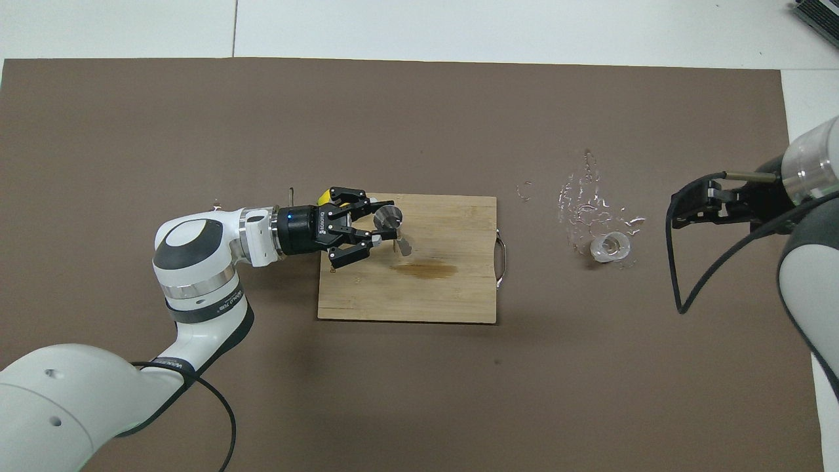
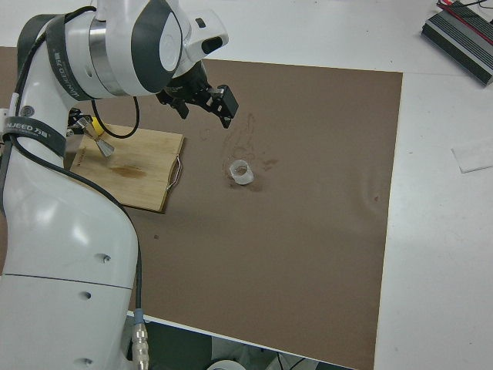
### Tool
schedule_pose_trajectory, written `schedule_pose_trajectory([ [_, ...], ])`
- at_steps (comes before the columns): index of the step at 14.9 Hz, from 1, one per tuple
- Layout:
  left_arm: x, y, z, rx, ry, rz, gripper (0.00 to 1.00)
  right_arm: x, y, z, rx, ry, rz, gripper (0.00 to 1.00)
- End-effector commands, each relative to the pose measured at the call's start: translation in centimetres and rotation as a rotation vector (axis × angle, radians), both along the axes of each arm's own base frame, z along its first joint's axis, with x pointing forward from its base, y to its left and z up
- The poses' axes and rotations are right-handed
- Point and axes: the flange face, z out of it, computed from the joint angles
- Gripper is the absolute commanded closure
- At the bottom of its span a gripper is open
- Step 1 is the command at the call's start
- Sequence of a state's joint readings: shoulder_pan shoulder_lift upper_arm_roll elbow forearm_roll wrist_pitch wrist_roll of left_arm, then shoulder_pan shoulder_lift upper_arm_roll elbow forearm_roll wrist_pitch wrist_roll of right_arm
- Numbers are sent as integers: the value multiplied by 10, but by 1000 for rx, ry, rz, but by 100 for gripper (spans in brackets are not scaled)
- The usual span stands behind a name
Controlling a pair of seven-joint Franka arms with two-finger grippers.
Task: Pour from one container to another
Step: 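Lift the metal cup and carry it over the cutting board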
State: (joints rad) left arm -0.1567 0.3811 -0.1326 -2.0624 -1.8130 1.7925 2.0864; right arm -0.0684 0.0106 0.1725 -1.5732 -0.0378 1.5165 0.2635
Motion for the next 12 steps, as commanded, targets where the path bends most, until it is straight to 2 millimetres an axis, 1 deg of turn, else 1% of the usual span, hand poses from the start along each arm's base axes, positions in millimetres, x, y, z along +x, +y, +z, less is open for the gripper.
schedule_pose_trajectory([
  [1,1,-23,3,33,-137,47,66,-7,-3,1,22,2,19,0],
  [2,-1,-31,1,48,-206,67,66,-6,-3,1,22,1,20,0],
  [3,-5,-41,-5,70,-244,80,66,-7,-3,1,22,2,19,0],
  [5,-15,-59,-10,74,-287,90,65,-6,-3,1,22,1,20,0],
  [7,-24,-70,-12,70,-285,71,63,-7,-3,1,22,2,19,0],
  [8,-31,-78,-14,70,-281,56,60,-7,-3,1,22,2,19,0],
  [11,-39,-86,-20,93,-273,45,60,-7,-3,1,22,2,19,0],
  [12,-46,-93,-22,99,-270,32,60,-7,-3,1,22,2,19,0],
])
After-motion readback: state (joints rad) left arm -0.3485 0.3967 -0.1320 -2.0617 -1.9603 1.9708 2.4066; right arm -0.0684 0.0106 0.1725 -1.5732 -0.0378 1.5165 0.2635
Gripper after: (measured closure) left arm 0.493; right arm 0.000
